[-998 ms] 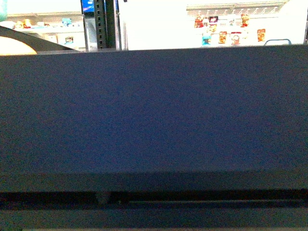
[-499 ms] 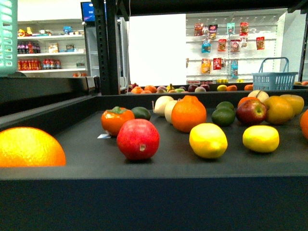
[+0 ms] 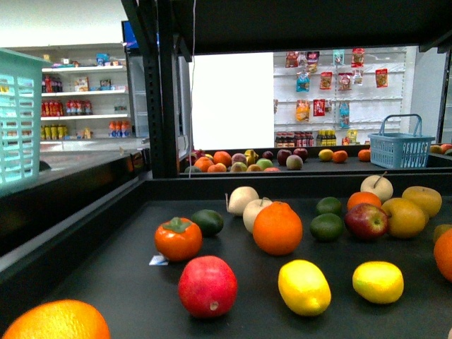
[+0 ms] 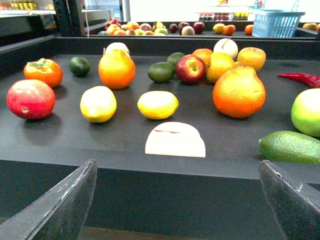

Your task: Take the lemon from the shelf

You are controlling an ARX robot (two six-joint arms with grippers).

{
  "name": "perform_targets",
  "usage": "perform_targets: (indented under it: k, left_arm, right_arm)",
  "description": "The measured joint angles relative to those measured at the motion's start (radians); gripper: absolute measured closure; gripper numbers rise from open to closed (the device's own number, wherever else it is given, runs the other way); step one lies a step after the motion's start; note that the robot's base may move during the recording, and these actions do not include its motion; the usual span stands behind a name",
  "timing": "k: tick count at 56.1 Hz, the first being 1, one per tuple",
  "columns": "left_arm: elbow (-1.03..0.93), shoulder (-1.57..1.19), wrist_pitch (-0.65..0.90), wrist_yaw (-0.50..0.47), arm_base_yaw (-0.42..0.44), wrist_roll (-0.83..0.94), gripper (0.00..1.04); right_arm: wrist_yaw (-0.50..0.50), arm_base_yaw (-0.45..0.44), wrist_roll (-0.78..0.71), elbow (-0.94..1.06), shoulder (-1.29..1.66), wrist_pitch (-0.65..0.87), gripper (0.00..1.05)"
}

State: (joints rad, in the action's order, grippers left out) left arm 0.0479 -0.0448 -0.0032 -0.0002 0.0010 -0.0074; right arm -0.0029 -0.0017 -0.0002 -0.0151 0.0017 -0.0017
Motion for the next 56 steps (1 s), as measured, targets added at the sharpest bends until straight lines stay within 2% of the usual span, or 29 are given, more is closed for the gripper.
perform_targets:
  k: [56]
  left_arm:
    - [0.000,0.000,0.000,0.000,0.000,0.000,0.08]
  right_arm:
    - [0.000,0.000,0.000,0.000,0.000,0.000,0.07]
